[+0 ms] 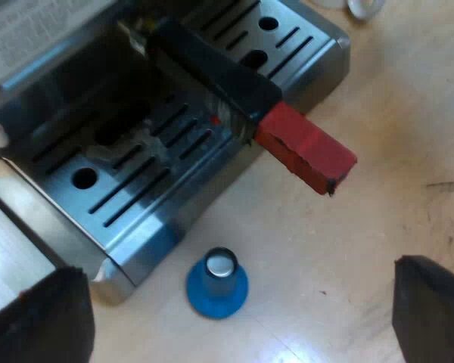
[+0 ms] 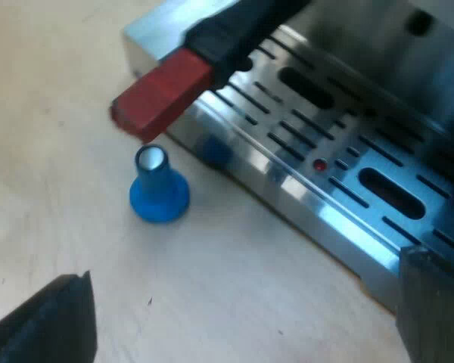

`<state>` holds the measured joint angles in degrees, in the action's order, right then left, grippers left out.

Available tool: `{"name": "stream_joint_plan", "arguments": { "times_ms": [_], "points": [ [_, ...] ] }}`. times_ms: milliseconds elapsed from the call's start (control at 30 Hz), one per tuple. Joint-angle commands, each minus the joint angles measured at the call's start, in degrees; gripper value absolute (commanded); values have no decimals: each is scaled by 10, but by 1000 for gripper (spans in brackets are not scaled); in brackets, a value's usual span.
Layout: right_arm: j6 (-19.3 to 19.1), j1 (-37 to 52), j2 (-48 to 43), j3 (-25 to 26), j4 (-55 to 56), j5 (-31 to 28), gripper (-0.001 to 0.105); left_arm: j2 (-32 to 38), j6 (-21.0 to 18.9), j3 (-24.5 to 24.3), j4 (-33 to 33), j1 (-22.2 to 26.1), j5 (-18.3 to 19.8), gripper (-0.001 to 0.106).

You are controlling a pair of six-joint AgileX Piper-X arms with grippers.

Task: Put the handle in the coffee machine

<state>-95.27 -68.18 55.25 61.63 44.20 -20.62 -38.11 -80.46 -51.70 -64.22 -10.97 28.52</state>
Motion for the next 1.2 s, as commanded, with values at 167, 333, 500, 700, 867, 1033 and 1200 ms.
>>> {"name": "stream_joint_plan", "arguments": {
  "times_ms": [167, 333, 500, 700, 867, 1033, 1200],
  "points": [
    [66, 27, -8, 43, 31, -11, 81, 1, -7, -42, 2, 0, -14, 82],
    [66, 124, -10, 94, 79, 35, 81, 1, -32, -105, 1, 0, -21, 82],
    [51, 227, -25, 115, 105, 89, 81, 1, -32, -136, -17, 0, -48, 82],
    [25, 340, -62, 115, 141, 121, 81, 15, -31, -140, -24, 4, -49, 82],
    [-14, 437, -100, 115, 193, 136, 81, 29, -31, -140, -24, 23, -49, 82],
    [-37, 495, -125, 114, 221, 136, 81, 53, -20, -140, -26, 43, -48, 82],
    [-39, 560, -179, 79, 225, 136, 81, 83, -15, -140, -32, 43, -48, 82]
  ]
}}
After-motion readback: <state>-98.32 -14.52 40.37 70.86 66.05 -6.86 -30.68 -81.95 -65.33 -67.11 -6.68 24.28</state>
